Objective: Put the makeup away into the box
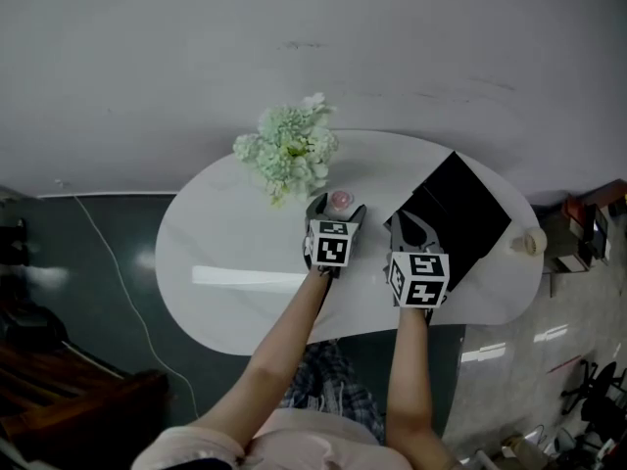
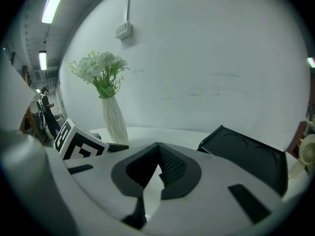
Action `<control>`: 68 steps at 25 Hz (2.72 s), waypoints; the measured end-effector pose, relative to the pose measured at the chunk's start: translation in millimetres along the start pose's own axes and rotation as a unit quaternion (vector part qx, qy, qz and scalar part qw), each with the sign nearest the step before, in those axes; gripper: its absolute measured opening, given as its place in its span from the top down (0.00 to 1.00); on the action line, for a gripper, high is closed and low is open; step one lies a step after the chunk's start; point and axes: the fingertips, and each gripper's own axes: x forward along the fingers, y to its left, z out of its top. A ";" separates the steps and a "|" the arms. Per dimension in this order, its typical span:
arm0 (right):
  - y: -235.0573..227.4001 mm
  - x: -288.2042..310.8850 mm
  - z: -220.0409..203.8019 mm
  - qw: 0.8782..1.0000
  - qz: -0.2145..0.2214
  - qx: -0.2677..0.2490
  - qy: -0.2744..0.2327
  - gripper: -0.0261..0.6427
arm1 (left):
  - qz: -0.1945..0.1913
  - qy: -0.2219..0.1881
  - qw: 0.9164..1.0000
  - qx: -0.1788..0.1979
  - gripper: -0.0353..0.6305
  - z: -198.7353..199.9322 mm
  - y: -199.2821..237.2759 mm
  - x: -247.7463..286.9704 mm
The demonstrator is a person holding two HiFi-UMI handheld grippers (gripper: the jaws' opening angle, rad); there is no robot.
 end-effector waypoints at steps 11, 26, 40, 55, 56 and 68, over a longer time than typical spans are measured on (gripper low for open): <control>5.2 6.2 -15.1 1.000 0.001 -0.007 0.028 0.94 | 0.020 0.034 0.999 0.035 0.37 -12.1 6.0 14.7; 2.6 2.8 -25.4 0.999 -0.002 -0.005 0.041 0.94 | 0.064 0.072 0.994 0.060 0.53 -16.8 14.3 19.6; -4.0 -6.6 -31.2 0.999 -0.018 0.004 0.042 0.94 | 0.058 0.045 0.993 0.090 0.61 -8.6 12.1 9.1; -23.0 -37.7 -22.9 0.997 -0.063 0.025 0.020 0.94 | 0.013 -0.025 0.992 0.121 0.62 32.3 -26.1 -45.5; -24.5 -40.7 -21.8 0.997 -0.066 0.027 0.017 0.94 | 0.009 -0.030 0.992 0.123 0.62 35.7 -29.8 -49.4; -55.9 -81.5 -20.9 0.991 -0.120 0.052 -0.001 0.94 | -0.051 -0.072 0.983 0.163 0.62 66.2 -88.6 -74.0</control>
